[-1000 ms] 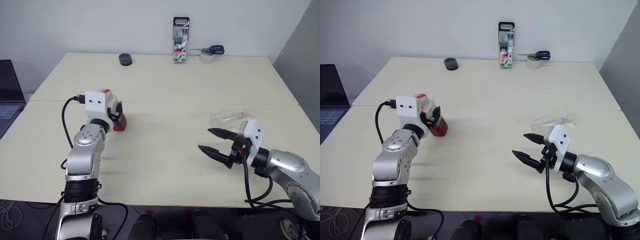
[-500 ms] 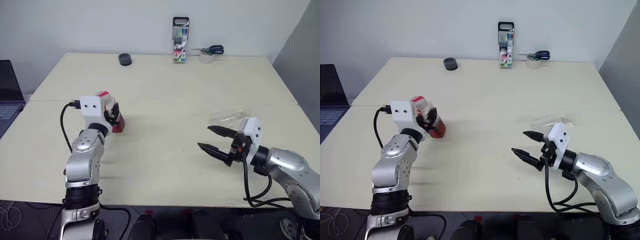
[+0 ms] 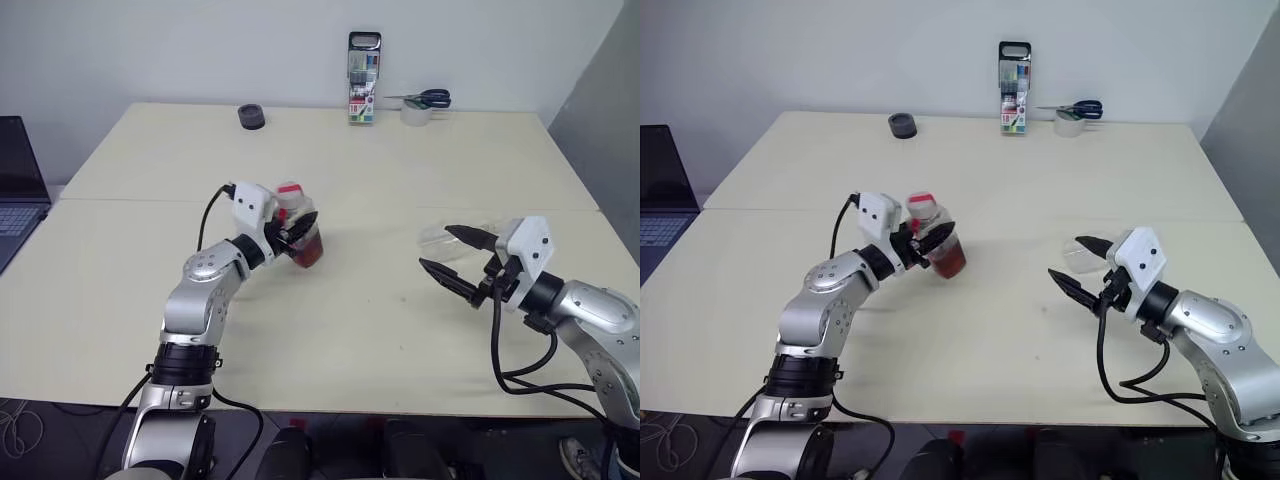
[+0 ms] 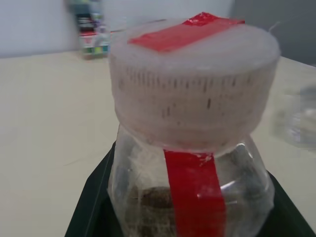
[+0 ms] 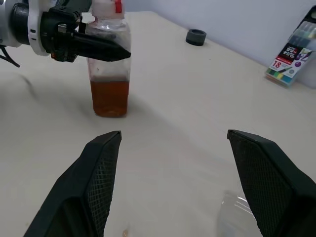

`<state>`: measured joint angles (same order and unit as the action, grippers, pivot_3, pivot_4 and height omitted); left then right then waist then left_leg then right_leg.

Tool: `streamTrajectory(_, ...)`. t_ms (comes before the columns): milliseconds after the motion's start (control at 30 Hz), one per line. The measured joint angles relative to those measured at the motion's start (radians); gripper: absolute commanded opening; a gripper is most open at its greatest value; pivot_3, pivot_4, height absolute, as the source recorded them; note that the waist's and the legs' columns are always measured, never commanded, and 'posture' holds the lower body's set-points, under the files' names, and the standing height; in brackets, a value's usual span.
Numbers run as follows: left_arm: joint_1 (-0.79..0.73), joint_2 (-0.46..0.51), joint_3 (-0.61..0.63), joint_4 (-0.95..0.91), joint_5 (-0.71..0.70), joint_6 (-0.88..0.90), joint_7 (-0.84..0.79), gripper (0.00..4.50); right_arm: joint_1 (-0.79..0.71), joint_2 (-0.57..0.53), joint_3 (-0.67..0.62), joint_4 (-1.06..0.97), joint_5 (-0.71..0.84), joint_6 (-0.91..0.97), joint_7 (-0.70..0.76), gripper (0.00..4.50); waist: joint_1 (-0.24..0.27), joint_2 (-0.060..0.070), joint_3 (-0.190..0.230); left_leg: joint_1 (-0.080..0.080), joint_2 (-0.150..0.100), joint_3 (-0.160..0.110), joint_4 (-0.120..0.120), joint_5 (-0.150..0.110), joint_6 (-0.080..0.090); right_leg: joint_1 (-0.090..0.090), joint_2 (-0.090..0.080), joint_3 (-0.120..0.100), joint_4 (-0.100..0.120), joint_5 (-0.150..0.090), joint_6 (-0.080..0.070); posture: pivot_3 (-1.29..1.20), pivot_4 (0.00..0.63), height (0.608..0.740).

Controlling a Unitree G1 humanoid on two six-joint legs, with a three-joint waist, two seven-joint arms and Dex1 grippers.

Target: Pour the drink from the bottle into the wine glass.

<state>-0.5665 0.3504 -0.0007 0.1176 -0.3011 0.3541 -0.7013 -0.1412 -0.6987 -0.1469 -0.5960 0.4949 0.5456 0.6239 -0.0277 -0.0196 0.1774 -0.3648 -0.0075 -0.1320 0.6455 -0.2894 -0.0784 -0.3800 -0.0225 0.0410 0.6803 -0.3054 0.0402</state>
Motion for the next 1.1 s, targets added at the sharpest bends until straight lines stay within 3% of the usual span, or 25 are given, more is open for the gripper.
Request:
streamTrajectory(200,-0.159,-0.014,-0.118,0.211,0.005,-0.138,-0.287,1.81,-0.174,0.012,-0.010,-0.095,0.155,0.202,-0.097,3.67,-0.003,0.000,0.000,0.000,0.000,0.000,0.000,-0.002,0.003,0.000,0.001,0.000,0.000,0.000,0.000,0.00,0.150,0.740)
streamTrajectory(400,-0.246,-0.067,-0.143,0.375,0.029,-0.249,-0.408,1.81,-0.283,0.051,0.019,-0.117,0.251,0.366,-0.208,3.67,-0.003,0.000,0.000,-0.003,0.000,0.000,0.000,-0.002,0.004,-0.002,0.000,0.000,-0.001,0.000,0.000,0.00,0.150,0.740)
streamTrajectory(667,-0.282,-0.102,-0.153,0.415,0.029,-0.251,-0.527,1.81,-0.387,0.142,0.158,-0.065,0.183,0.399,-0.303,3.67,-0.005,0.000,0.000,-0.009,0.000,-0.001,0.001,-0.002,0.004,-0.009,0.000,-0.001,0.001,0.000,0.000,0.00,0.150,0.740)
streamTrajectory(1100,-0.292,-0.101,-0.152,0.448,0.036,-0.263,-0.556,1.81,-0.397,0.232,0.226,-0.010,0.065,0.380,-0.335,3.67,-0.005,0.000,0.000,-0.010,0.000,-0.002,0.001,-0.002,0.003,-0.010,0.000,-0.001,0.001,0.000,0.000,0.00,0.150,0.740)
